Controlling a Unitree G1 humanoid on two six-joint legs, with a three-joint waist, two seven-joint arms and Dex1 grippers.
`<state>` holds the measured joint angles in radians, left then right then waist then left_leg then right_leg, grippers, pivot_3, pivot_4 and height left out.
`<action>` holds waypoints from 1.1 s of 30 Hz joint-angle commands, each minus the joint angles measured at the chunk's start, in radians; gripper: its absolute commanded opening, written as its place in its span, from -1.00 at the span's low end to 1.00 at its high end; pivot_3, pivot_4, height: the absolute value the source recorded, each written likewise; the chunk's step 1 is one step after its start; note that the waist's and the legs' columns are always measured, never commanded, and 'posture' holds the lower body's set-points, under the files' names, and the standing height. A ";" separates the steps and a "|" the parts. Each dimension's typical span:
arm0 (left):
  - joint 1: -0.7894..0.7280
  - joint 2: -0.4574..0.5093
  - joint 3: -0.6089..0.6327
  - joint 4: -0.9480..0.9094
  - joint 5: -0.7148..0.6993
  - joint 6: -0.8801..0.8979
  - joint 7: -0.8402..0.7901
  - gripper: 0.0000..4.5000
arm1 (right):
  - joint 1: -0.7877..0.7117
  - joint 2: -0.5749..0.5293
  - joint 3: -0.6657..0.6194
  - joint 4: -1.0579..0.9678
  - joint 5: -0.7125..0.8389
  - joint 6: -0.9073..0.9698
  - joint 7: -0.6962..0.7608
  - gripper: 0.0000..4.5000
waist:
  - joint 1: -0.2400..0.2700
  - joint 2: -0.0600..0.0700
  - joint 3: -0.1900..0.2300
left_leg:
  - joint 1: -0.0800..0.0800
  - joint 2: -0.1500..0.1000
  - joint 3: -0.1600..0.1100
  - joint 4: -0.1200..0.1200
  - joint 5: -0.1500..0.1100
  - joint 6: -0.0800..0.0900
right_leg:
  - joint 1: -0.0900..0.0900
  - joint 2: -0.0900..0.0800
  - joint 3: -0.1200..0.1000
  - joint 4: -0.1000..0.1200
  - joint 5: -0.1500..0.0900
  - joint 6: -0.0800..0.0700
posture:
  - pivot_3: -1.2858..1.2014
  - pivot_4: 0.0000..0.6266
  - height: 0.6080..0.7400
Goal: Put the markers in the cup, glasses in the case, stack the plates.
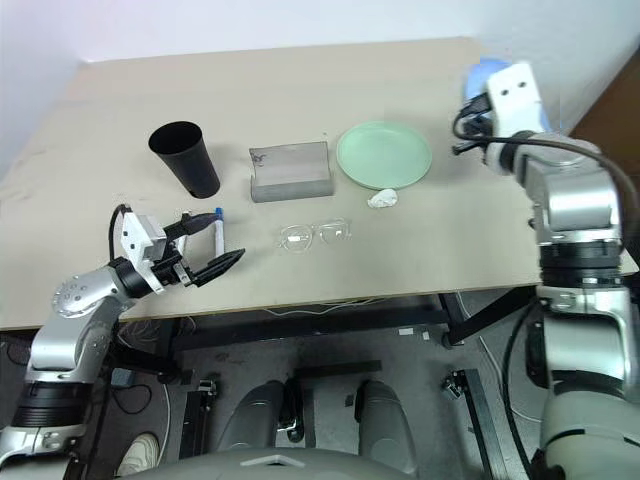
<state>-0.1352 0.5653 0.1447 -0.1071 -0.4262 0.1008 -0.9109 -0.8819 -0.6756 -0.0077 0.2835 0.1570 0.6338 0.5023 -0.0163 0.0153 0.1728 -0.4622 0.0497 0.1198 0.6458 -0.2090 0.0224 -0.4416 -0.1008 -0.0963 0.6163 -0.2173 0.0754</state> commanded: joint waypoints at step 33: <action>0.108 0.014 0.064 -0.150 -0.014 0.015 0.072 0.97 | -0.368 0.365 0.263 0.912 -0.394 -0.510 0.163 -0.87 | -0.005 0.000 0.000 | 0.004 0.006 0.008 0.003 0.002 -0.007 | -0.002 0.003 0.007 0.005 0.004 -0.004 | 0.03 -0.52 1.00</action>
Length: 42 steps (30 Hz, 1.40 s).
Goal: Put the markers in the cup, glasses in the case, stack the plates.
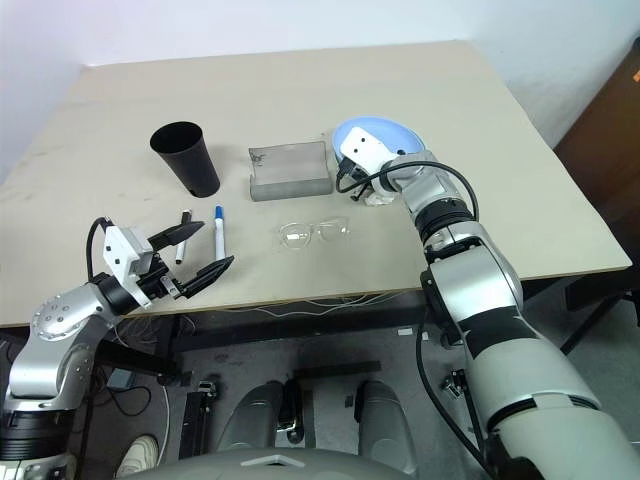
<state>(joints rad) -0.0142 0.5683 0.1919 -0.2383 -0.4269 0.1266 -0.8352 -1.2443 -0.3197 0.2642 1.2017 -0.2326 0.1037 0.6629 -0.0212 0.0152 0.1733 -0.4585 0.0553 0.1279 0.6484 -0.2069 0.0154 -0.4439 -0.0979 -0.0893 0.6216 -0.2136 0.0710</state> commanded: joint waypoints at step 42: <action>-0.083 0.012 -0.010 0.059 -0.004 -0.014 -0.058 0.97 | 0.465 -0.186 -0.362 -0.821 0.432 0.599 0.144 1.00 | 0.003 0.000 0.000 | 0.000 0.007 0.003 0.002 -0.001 -0.001 | -0.002 0.003 0.002 -0.001 0.000 -0.005 | 0.03 -0.52 1.00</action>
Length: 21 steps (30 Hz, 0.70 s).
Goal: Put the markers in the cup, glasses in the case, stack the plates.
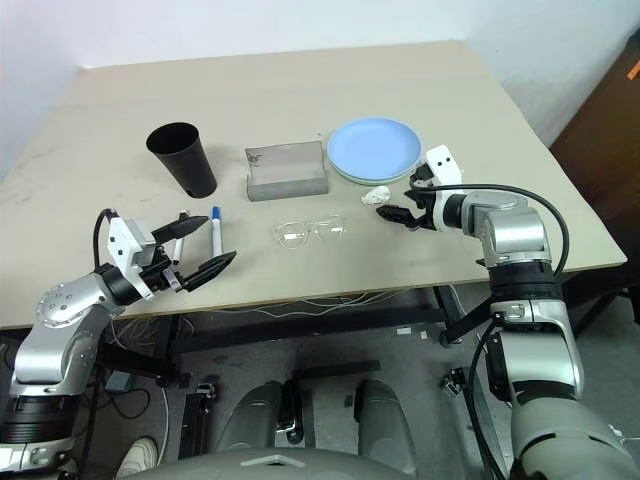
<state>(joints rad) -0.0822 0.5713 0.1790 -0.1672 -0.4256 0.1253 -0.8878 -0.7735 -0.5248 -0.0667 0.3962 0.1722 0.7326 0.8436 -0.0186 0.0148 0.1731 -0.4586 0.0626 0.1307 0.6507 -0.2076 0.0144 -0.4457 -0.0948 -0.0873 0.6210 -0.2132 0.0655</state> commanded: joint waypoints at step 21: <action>-0.006 0.002 -0.003 -0.018 0.000 -0.014 0.009 0.97 | -0.136 0.128 0.042 0.289 -0.038 -0.221 -0.177 1.00 | -0.001 0.000 0.000 | 0.000 0.000 0.001 0.000 0.001 0.001 | 0.000 0.001 0.000 -0.001 0.000 0.000 | 0.03 -0.52 1.00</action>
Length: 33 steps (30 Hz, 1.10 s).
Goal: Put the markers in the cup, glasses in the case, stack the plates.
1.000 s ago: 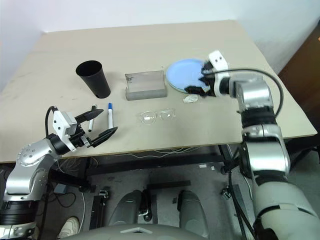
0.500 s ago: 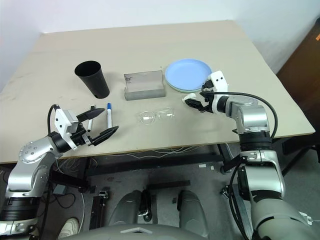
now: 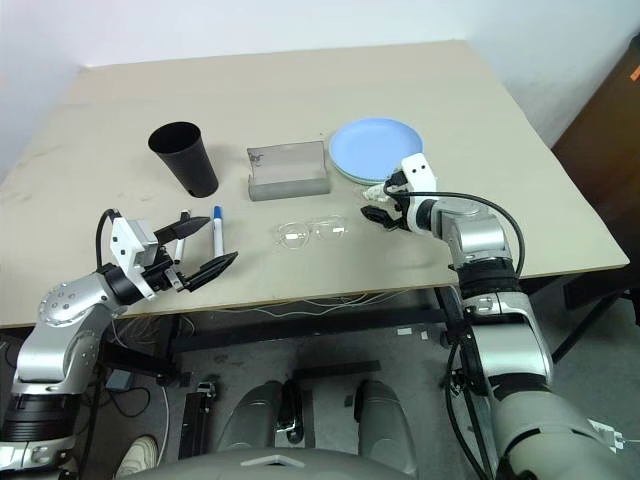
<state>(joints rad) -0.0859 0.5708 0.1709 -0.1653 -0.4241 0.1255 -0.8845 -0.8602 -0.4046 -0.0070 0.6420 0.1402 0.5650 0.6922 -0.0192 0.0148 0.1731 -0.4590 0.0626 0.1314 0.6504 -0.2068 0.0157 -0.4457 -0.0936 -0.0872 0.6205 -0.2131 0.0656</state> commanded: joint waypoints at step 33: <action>-0.028 -0.003 -0.002 0.007 0.004 -0.027 0.013 0.97 | -0.362 0.038 -0.032 0.378 -0.005 -0.284 -0.040 -0.97 | 0.001 0.000 0.000 | 0.000 0.002 0.002 -0.001 0.000 -0.003 | -0.002 0.004 0.002 -0.001 0.002 -0.004 | 0.03 -0.52 1.00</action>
<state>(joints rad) -0.1059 0.5681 0.1674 -0.1403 -0.4224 0.1200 -0.8719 -1.1851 -0.3676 -0.0178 0.9260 0.1599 0.3448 0.7097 -0.0183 0.0144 0.1730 -0.4594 0.0650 0.1337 0.6493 -0.2062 0.0129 -0.4478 -0.0896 -0.0856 0.6191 -0.2109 0.0617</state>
